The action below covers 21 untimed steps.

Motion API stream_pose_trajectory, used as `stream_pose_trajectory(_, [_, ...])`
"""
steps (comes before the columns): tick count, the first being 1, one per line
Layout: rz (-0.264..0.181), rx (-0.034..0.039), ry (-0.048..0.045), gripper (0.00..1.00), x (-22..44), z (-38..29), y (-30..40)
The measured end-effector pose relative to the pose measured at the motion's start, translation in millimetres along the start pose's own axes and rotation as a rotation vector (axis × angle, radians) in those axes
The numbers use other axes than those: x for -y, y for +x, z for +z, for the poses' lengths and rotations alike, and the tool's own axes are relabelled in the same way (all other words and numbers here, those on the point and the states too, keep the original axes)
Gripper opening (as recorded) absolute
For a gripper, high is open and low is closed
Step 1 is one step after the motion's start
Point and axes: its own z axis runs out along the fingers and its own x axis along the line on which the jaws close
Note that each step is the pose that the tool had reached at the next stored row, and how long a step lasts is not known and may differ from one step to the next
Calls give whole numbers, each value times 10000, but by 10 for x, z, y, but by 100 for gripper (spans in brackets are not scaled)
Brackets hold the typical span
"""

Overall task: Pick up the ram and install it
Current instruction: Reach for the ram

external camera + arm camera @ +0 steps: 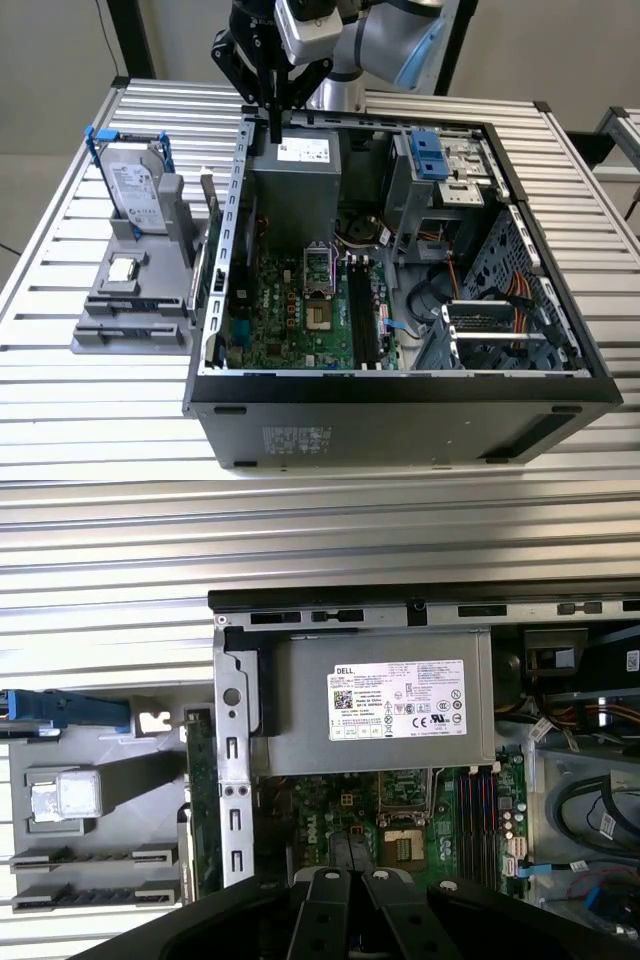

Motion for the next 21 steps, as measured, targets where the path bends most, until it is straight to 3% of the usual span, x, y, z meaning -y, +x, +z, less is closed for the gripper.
stream_pose_trajectory(21, [1,-2,0,0,11,-3,159])
